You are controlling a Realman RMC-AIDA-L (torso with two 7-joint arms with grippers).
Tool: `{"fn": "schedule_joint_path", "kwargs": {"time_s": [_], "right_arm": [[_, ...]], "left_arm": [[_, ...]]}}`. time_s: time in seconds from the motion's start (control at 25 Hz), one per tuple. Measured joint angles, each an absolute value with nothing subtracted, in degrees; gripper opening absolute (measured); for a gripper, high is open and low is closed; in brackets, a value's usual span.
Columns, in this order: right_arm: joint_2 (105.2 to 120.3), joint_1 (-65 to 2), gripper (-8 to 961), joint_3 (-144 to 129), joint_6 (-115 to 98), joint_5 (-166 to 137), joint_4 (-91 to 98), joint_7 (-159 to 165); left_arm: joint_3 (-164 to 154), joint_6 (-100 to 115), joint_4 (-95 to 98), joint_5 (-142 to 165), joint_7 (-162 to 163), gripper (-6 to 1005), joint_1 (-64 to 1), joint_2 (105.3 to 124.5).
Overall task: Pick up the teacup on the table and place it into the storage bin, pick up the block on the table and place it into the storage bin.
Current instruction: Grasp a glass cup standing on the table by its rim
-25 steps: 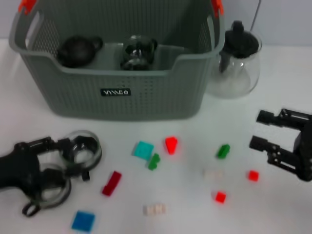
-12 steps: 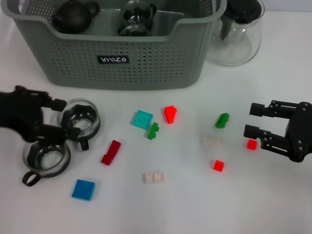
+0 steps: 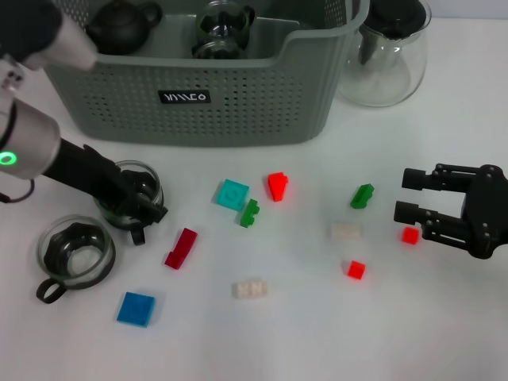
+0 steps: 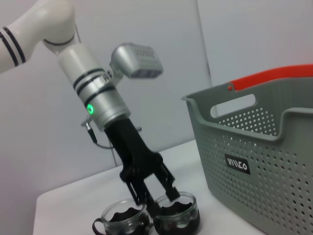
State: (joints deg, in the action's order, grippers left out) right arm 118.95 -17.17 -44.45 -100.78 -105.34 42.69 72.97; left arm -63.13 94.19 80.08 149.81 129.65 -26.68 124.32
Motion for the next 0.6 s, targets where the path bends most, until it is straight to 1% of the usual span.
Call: {"fn": "schedule_joint_path", "kwargs": {"time_s": [0.28, 0.6], "right_arm": [[118.85, -17.28, 534, -42.89, -101.57, -105.80, 42.53, 74.00], [118.83, -17.24, 535, -42.22, -101.81, -106.03, 42.53, 74.00]], "left_arm": [[-69.64, 89.53, 75.95, 153.09, 133.02, 777, -26.94, 124.27], [-73.20, 90.55, 75.17, 152.91, 134.10, 778, -27.79, 124.43]]}}
